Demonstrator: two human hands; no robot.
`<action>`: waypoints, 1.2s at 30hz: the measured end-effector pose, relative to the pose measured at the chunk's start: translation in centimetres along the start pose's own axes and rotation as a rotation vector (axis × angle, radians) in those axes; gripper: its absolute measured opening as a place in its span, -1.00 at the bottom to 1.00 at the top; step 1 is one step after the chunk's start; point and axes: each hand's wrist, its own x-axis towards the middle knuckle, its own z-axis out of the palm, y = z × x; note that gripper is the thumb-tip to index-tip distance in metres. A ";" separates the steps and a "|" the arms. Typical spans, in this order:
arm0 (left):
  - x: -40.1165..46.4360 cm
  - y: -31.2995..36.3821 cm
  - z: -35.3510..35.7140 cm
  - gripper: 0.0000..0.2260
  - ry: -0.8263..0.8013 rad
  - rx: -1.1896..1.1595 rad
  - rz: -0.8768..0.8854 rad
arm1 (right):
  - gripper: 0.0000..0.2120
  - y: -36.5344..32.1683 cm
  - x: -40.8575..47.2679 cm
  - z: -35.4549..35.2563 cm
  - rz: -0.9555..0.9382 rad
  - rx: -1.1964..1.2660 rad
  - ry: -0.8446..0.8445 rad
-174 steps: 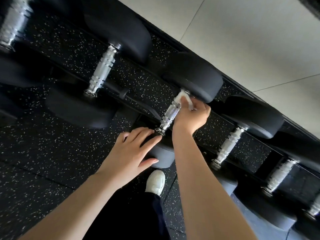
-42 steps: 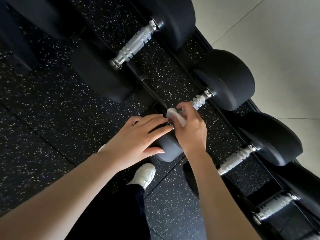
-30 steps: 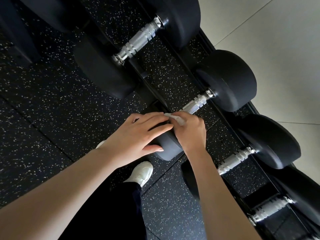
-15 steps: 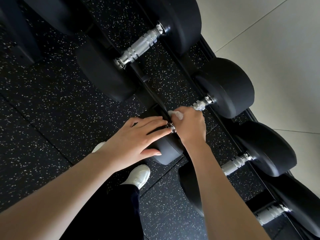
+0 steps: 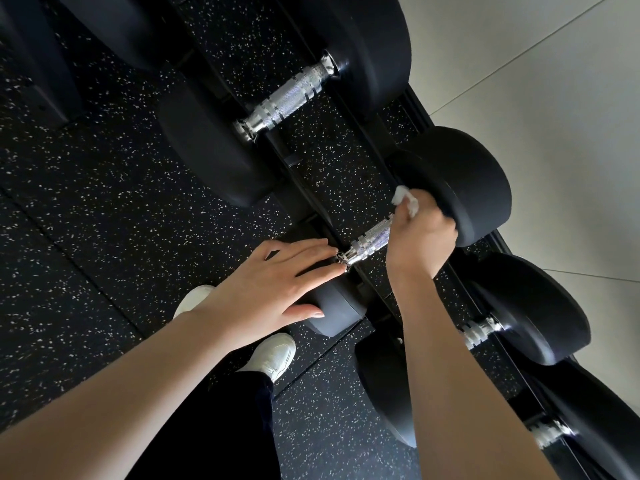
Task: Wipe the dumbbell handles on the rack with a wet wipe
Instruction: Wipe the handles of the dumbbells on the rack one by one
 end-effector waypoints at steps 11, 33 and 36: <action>-0.1 -0.1 0.0 -0.45 -0.010 0.005 0.009 | -0.82 1.5 -1.7 0.3 0.062 0.357 0.048; 1.3 -7.8 -11.7 -0.52 -0.053 0.259 -0.167 | -0.90 -7.9 -2.8 -1.7 0.073 0.533 -0.312; 1.7 -10.8 -12.7 -0.51 -0.080 0.266 -0.143 | -0.87 -11.9 -1.1 -0.5 0.086 0.583 -0.242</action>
